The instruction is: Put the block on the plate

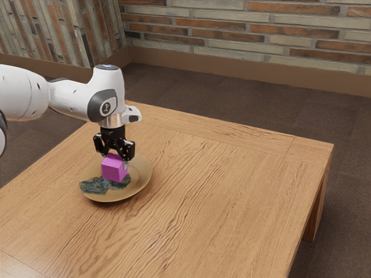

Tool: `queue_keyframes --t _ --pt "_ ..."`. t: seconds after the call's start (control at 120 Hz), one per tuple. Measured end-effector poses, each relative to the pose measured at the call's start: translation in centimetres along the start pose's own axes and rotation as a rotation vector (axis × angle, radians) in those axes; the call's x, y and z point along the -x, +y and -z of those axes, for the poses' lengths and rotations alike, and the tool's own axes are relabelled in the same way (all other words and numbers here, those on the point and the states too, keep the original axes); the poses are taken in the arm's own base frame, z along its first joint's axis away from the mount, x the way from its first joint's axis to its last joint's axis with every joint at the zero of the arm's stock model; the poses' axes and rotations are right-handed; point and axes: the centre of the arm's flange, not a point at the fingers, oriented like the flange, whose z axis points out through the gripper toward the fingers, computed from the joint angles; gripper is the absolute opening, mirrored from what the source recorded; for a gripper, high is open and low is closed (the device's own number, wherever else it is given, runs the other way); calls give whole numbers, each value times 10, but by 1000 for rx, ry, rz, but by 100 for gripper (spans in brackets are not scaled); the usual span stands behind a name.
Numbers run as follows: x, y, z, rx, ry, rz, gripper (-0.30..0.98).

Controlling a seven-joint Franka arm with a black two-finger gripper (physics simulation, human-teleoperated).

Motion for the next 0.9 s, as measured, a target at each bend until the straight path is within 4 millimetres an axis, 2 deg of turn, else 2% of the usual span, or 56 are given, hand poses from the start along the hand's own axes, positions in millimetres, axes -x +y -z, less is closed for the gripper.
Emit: queue_keyframes --t 0.367,0.658,0.833,0.9 --pt "0 -10 -8 6 -23 6 34" --pt "0 -8 -6 21 -28 -3 57" --pt "2 -8 -2 22 -28 -9 63" --pt "3 -9 6 21 -21 -11 65"
